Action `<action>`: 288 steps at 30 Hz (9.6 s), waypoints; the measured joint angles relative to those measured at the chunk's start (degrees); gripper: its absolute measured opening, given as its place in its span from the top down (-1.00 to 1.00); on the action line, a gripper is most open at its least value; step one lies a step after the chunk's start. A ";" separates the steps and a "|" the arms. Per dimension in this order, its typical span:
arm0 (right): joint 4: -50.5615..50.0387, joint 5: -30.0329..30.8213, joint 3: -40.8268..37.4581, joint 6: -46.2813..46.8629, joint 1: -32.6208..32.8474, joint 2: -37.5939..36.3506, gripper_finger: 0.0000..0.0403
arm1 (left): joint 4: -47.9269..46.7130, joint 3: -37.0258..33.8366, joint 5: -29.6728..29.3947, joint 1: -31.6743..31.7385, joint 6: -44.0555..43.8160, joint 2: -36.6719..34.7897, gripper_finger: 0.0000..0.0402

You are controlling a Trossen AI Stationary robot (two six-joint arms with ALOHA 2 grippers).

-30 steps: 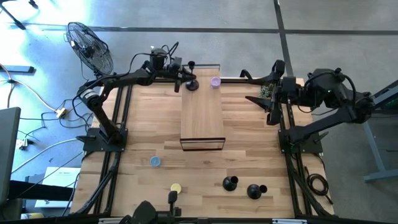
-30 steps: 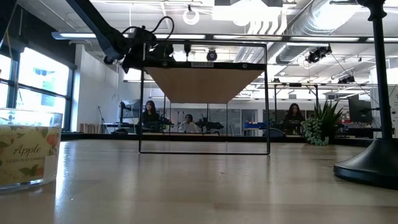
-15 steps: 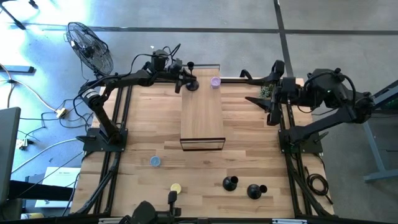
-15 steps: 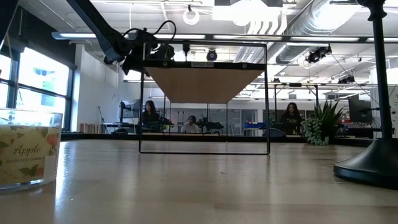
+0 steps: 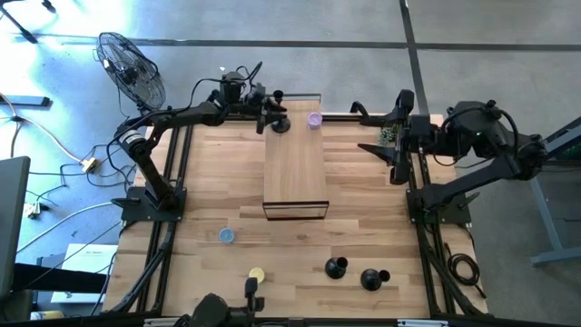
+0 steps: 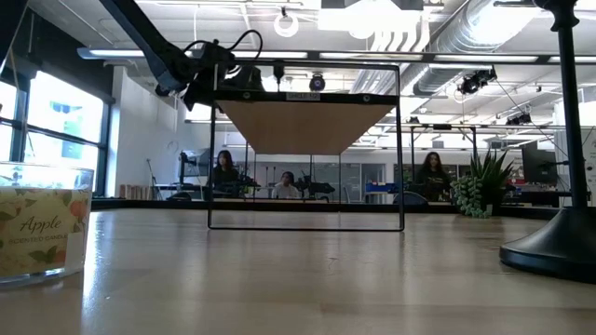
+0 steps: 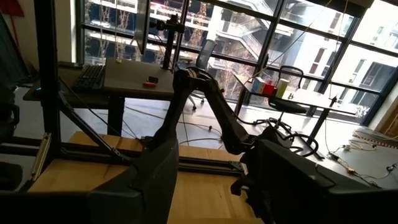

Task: Pick & Place candle stick holders
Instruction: Put the top black candle holder on the shelf, then put the blue scented candle on the shelf

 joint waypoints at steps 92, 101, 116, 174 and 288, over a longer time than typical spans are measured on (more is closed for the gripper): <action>1.81 -6.74 0.04 0.43 8.46 3.10 -0.07 | 12.20 35.87 18.83 -16.27 -61.06 -25.02 -0.56; 1.83 -5.52 0.04 -0.10 14.18 6.18 -0.07 | -19.73 35.93 -1.87 -25.83 -34.18 -34.66 -0.55; 6.12 6.39 0.00 1.43 19.50 11.89 -0.07 | -76.80 35.93 -32.26 -34.40 -18.19 -43.41 -0.55; 12.57 13.20 0.00 5.83 22.36 20.22 -0.07 | -112.78 35.54 -57.12 -75.38 -52.38 -21.65 -0.34; 5.13 8.91 0.00 2.61 24.55 20.15 -0.07 | -74.33 -6.54 -45.46 -73.42 -88.94 -12.63 -0.82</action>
